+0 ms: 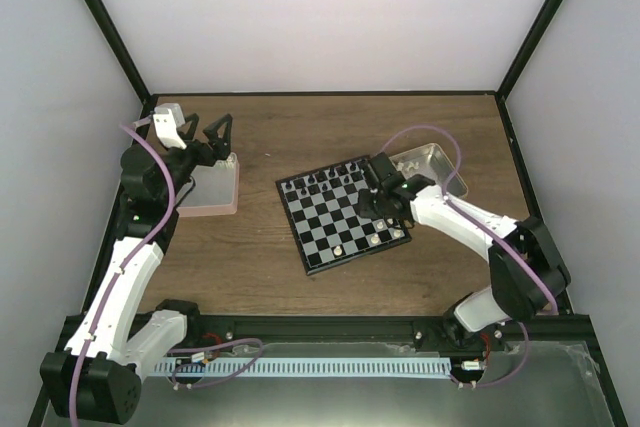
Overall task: Set up the chess pieces on the board
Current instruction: Place the chess piece on the chessboard.
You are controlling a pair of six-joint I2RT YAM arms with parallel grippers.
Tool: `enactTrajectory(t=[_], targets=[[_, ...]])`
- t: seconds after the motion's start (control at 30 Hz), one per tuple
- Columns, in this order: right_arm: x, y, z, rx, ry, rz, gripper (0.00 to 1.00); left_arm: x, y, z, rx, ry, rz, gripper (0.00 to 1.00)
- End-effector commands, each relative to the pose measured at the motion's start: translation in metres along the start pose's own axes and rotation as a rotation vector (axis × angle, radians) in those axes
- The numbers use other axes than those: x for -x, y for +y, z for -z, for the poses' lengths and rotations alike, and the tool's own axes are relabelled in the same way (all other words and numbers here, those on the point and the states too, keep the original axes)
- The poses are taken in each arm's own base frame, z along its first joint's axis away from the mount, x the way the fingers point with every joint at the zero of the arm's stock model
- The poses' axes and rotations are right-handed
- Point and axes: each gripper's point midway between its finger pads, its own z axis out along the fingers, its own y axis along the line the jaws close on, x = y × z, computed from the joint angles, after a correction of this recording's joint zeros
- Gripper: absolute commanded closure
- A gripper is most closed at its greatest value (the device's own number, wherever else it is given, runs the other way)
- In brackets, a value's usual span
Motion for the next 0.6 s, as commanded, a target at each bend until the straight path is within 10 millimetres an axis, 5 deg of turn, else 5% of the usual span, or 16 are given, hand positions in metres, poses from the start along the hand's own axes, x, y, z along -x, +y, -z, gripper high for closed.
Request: enactTrajectory(t=[0.0, 0.27, 0.57], targets=[[-0.027, 0.004, 0.004, 0.002, 0.061, -0.020, 0.95, 0.011, -0.006, 0.002, -0.024, -0.035, -0.007, 0.00], [-0.060, -0.001, -0.007, -0.006, 0.141, -0.004, 0.95, 0.013, -0.006, 0.004, -0.019, -0.040, -0.012, 0.00], [-0.054, 0.002, -0.011, -0.022, 0.123, 0.021, 0.95, 0.014, -0.006, 0.005, -0.019, -0.043, -0.015, 0.00]])
